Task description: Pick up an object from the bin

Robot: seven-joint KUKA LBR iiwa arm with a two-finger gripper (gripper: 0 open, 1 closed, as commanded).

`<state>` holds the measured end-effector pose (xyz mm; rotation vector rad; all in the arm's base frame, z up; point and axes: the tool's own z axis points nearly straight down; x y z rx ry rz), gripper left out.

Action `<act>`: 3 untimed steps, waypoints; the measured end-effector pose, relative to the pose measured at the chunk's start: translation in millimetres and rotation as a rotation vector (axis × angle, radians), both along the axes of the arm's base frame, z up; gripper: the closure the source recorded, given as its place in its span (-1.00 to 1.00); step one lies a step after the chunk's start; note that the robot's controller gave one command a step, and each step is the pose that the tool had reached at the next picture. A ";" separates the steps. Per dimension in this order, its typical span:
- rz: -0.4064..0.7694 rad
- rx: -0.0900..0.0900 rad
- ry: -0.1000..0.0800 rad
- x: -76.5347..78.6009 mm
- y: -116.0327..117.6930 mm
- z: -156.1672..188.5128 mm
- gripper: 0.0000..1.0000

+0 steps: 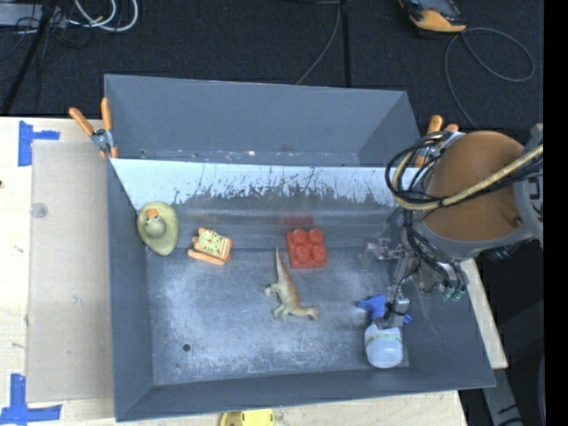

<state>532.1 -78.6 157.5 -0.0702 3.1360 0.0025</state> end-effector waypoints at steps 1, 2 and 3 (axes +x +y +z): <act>0.007 0.000 0.009 -3.3 -27.1 -88.1 1.00; 0.009 0.000 0.009 -3.3 -26.8 -88.1 -1.00; 0.009 0.000 0.009 -3.3 -26.8 -88.1 -1.00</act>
Offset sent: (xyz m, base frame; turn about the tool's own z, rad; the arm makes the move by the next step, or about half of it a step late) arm 0.0000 0.0000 0.0000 0.0000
